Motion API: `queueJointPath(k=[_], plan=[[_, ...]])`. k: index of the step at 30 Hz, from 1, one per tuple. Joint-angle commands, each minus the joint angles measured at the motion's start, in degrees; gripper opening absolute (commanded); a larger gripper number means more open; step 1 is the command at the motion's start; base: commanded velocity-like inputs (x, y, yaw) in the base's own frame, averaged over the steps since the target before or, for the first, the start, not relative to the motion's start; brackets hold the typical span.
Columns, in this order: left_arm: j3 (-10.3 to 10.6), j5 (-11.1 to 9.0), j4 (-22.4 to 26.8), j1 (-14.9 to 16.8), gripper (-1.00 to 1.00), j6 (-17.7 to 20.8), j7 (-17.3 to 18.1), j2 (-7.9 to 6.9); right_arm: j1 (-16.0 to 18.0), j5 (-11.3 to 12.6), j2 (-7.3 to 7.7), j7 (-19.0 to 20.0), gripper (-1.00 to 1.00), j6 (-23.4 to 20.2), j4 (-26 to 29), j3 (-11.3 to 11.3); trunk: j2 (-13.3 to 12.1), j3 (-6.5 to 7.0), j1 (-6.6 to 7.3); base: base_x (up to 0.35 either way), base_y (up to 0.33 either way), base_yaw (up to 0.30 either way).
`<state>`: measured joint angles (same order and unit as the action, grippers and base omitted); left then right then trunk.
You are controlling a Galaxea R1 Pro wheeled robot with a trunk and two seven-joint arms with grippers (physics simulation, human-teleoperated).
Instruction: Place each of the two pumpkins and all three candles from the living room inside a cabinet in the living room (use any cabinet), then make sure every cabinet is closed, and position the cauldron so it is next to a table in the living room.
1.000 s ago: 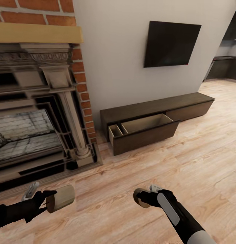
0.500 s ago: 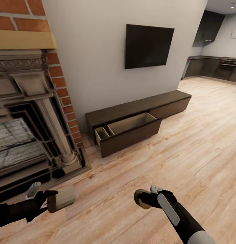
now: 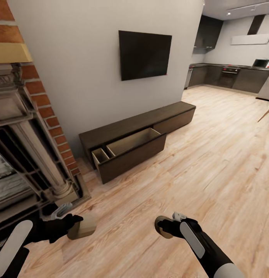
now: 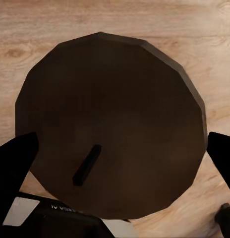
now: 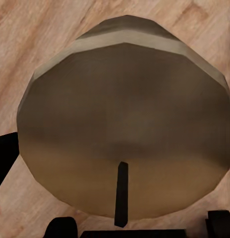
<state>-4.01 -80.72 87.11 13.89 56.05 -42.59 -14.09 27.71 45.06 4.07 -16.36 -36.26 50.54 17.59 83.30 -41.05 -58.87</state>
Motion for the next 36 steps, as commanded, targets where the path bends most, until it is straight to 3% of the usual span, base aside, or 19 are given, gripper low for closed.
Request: queueJointPath(k=[1, 5, 8, 9, 11, 15, 20, 22, 25, 28, 36], plan=[[0.1, 0.64, 0.02, 0.29, -1.0, 0.03, -0.61, 0.61, 0.05, 0.75, 0.06, -0.51, -1.0, 0.1, -0.18, 0.26, -0.38, 0.14, 0.23, 0.0, 0.0, -0.29], [0.65, 6.12, -3.59, 2.04, -1.0, 0.05, -0.52, 2.34, 0.06, 0.72, 0.13, -0.29, -1.0, 0.25, -0.63, 0.31, -1.99, 0.86, 1.11, 0.0, 0.0, -0.29], [4.01, 11.23, -10.0, 3.32, -1.0, -1.49, -0.33, 2.67, 0.07, 0.37, 0.14, -0.14, -1.0, 3.08, -1.21, 0.35, -3.19, 1.39, 1.77, 0.0, 0.0, -0.29], [5.04, 13.92, -12.44, 3.72, -1.0, -3.9, -0.03, 2.71, 0.05, 0.25, 0.13, -0.11, -1.0, 4.6, -2.31, 0.39, -3.59, 1.57, 1.99, 0.0, 0.0, -0.29], [6.11, 16.84, -15.18, 4.11, -1.0, -6.99, 0.39, 3.03, 0.02, 0.17, 0.14, -0.09, -1.0, 5.67, -3.25, 0.41, -4.39, 1.93, 2.43, 0.0, 0.0, -0.29], [9.95, 19.91, -19.48, 4.34, -1.0, -10.41, 1.83, 4.58, 0.04, 0.2, 0.14, -0.18, -1.0, 6.54, -4.41, 0.43, -6.0, 2.65, 3.3, 0.0, 0.0, -0.29], [16.71, 26.97, -27.19, 4.49, -1.0, -23.45, 4.85, 5.61, -0.02, 0.21, 0.12, -0.17, -1.0, 9.78, -7.24, 0.43, -8.0, 3.55, 4.4, 0.0, 0.0, -0.29], [18.15, 29.23, -28.46, 4.54, -1.0, -25.97, 7.32, 6.62, -0.02, 0.21, 0.13, -0.16, -1.0, 10.84, -7.69, 0.43, -8.81, 3.91, 4.84, 0.0, 0.0, -0.29], [18.97, 31.82, -30.09, 4.56, -1.0, -27.71, 9.42, 8.64, -0.02, 0.21, 0.14, -0.29, -1.0, 11.44, -8.03, 0.43, -10.01, 4.45, 5.5, 0.0, 0.0, -0.29], [19.17, 34.58, -32.43, 4.56, -1.0, -28.52, 10.31, 9.66, -0.02, 0.21, 0.15, -0.31, -1.0, 11.66, -8.28, 0.43, -11.21, 4.98, 6.16, 0.0, 0.0, -0.29], [19.85, 35.05, -34.91, 4.57, -1.0, -31.6, 10.6, 10.65, -0.02, 0.18, 0.15, -0.19, -1.0, 11.84, -8.51, 0.43, -14.42, 6.42, 7.92, 0.0, 0.0, -0.29]])
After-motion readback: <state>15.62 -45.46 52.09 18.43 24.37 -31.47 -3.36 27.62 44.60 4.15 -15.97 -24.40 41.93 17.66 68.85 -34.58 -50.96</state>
